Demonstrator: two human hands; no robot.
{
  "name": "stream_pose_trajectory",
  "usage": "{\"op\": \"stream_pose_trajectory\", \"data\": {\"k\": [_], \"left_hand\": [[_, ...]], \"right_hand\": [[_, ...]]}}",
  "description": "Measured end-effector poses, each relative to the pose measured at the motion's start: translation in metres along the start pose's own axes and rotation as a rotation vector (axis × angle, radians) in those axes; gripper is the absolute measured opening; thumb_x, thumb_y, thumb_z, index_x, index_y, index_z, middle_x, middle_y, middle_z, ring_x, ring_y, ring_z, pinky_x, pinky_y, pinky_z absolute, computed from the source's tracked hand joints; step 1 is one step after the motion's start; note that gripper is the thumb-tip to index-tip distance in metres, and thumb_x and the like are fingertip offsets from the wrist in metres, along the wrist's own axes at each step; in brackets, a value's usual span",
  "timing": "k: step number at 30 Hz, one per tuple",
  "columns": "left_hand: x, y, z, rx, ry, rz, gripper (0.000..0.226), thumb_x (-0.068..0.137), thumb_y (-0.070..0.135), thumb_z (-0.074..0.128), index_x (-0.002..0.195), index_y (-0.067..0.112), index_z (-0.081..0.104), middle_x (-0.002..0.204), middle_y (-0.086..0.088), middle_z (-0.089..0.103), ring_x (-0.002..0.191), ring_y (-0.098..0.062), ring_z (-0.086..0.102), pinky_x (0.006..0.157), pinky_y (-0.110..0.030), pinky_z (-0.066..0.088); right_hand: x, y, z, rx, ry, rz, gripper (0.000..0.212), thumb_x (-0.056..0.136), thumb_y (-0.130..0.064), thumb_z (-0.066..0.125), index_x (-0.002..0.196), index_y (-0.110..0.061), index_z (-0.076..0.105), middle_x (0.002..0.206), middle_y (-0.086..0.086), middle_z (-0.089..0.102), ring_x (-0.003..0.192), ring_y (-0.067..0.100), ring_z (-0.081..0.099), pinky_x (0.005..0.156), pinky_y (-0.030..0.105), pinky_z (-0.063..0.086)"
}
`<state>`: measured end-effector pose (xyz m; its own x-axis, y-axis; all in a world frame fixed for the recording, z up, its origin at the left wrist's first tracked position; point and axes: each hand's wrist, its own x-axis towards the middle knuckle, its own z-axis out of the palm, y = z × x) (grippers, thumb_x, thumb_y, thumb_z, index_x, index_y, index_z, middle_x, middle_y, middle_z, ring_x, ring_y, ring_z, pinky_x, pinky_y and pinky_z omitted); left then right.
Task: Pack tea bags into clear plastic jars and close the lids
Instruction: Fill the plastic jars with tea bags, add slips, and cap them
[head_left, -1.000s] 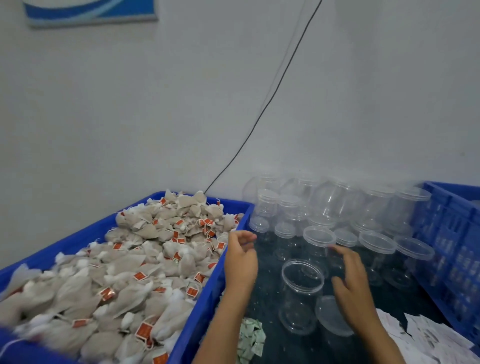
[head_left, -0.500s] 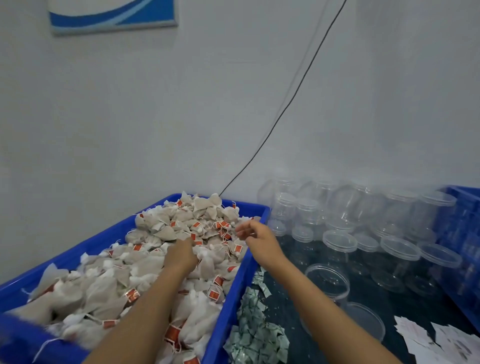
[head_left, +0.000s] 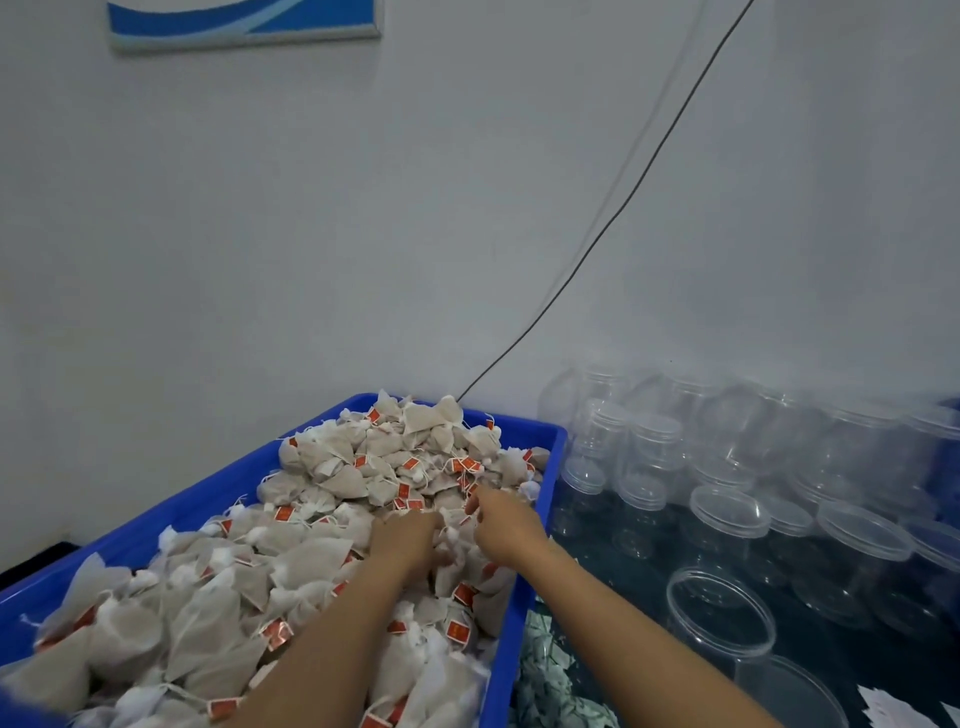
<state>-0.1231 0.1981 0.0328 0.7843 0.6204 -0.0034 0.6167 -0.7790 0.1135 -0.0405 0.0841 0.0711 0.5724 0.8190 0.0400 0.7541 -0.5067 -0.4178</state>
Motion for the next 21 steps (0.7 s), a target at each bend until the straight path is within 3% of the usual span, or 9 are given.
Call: {"op": "stream_pose_trajectory", "data": {"k": [4,6,9,10,12,16,18,21], "left_hand": [[-0.004,0.001,-0.003,-0.004,0.136,0.02,0.027,0.09,0.037,0.062,0.113,0.025,0.061,0.116,0.002,0.065,0.107,-0.019,0.06,0.088,-0.03,0.043],[-0.006,0.0,-0.007,-0.046,0.212,-0.007,0.021,0.092,0.029,0.059,0.112,0.025,0.062,0.113,0.002,0.066,0.104,-0.018,0.061,0.085,-0.029,0.046],[-0.008,-0.002,-0.024,-0.153,0.338,-0.085,0.02,0.093,0.026,0.06,0.112,0.027,0.064,0.106,0.002,0.068,0.097,-0.018,0.063,0.078,-0.029,0.05],[-0.008,-0.003,-0.031,-0.182,0.374,-0.113,0.018,0.092,0.026,0.062,0.11,0.027,0.065,0.105,0.002,0.068,0.094,-0.018,0.063,0.074,-0.028,0.049],[-0.01,-0.003,-0.044,-0.214,0.437,-0.167,0.018,0.091,0.025,0.064,0.109,0.026,0.065,0.107,0.001,0.066,0.092,-0.018,0.063,0.07,-0.028,0.047],[-0.017,-0.006,-0.053,-0.312,0.537,-0.196,0.024,0.094,0.029,0.061,0.116,0.019,0.059,0.109,-0.002,0.064,0.095,-0.02,0.062,0.07,-0.027,0.044],[-0.018,-0.007,-0.054,-0.427,0.535,-0.198,0.017,0.095,0.031,0.059,0.103,0.016,0.054,0.097,-0.001,0.06,0.086,-0.018,0.059,0.066,-0.025,0.04],[-0.015,-0.005,-0.054,-0.784,0.505,-0.239,0.021,0.093,0.022,0.057,0.078,0.016,0.044,0.077,-0.001,0.048,0.067,-0.013,0.044,0.059,-0.026,0.037]], "right_hand": [[0.005,-0.002,0.003,-0.374,-0.106,-0.06,0.025,0.091,-0.012,0.053,0.116,-0.013,0.056,0.114,0.008,0.063,0.098,0.024,0.06,0.078,0.034,0.046],[0.005,-0.005,0.003,-0.491,-0.159,-0.074,0.022,0.094,-0.026,0.052,0.11,-0.013,0.058,0.112,0.007,0.064,0.097,0.023,0.06,0.08,0.034,0.044],[0.004,-0.007,0.002,-0.675,-0.338,-0.045,0.041,0.091,-0.056,0.05,0.094,-0.015,0.055,0.096,0.004,0.06,0.088,0.022,0.056,0.085,0.037,0.038],[0.003,-0.008,0.001,-0.77,-0.399,-0.054,0.043,0.091,-0.056,0.05,0.097,-0.014,0.055,0.097,0.005,0.06,0.089,0.023,0.056,0.086,0.038,0.037],[0.003,-0.011,0.002,-0.869,-0.483,-0.084,0.045,0.094,-0.048,0.051,0.12,-0.012,0.052,0.118,0.007,0.059,0.106,0.028,0.056,0.091,0.04,0.037],[0.002,-0.019,0.002,-0.736,-0.627,-0.128,0.055,0.088,-0.035,0.064,0.135,-0.01,0.048,0.133,0.009,0.052,0.113,0.03,0.053,0.097,0.044,0.043],[0.001,-0.019,0.001,-0.721,-0.637,-0.156,0.056,0.085,-0.029,0.07,0.134,-0.01,0.051,0.132,0.01,0.053,0.114,0.031,0.055,0.096,0.044,0.048],[0.0,-0.015,0.002,-0.616,-0.575,-0.17,0.048,0.083,-0.02,0.071,0.128,-0.01,0.057,0.126,0.011,0.058,0.11,0.031,0.059,0.09,0.04,0.051]]}}
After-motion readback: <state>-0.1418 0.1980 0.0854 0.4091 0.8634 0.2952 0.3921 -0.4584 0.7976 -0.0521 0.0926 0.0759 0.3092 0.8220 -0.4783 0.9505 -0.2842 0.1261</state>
